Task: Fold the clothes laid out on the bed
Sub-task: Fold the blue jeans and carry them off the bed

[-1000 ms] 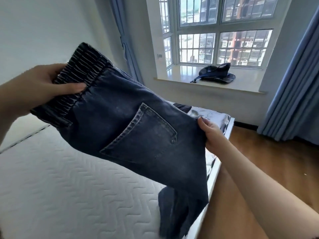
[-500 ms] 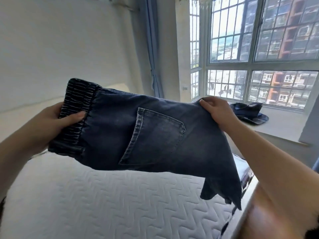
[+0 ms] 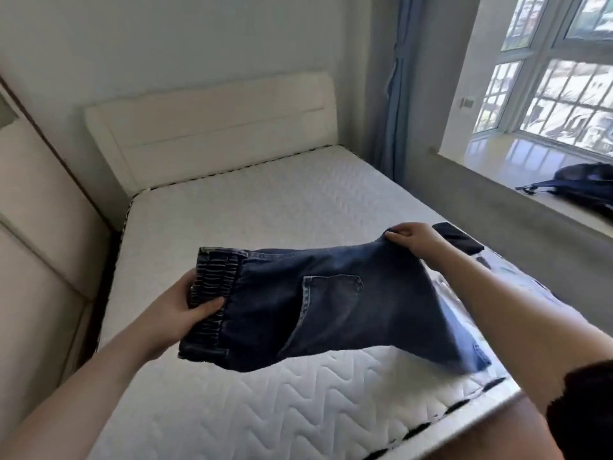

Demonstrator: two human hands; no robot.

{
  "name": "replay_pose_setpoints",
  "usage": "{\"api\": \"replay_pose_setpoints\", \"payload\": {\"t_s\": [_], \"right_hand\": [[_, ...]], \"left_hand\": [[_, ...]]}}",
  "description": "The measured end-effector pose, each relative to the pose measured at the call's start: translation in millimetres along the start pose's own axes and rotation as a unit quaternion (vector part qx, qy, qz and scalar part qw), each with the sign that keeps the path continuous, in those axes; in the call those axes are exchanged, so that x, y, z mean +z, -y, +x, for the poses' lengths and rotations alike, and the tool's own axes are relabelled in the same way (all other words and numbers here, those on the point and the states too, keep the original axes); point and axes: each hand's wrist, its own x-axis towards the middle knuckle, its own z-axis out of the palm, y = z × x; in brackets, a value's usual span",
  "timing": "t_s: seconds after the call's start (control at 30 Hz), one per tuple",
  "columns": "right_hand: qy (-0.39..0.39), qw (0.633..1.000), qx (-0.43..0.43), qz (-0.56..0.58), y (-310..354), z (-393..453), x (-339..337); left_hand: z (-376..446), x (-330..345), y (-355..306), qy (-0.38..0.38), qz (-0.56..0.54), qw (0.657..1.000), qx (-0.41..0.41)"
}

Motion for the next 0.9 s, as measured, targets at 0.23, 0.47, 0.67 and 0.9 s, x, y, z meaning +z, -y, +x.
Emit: {"api": "replay_pose_setpoints", "payload": {"t_s": [0.23, 0.47, 0.67, 0.9], "right_hand": [[0.074, 0.985, 0.114, 0.102, -47, 14, 110], [0.100, 0.988, 0.111, 0.043, -39, 22, 179], [0.117, 0.986, 0.116, 0.001, -43, 26, 231], [0.215, 0.967, 0.135, 0.003, -57, 41, 305]], "left_hand": [[-39, -24, 109, -0.050, 0.009, 0.992, -0.119], [-48, -67, 176, -0.083, -0.043, 0.980, -0.177], [-59, -86, 222, -0.095, -0.094, 0.965, -0.226], [-101, -76, 275, -0.147, -0.138, 0.932, -0.301]]}}
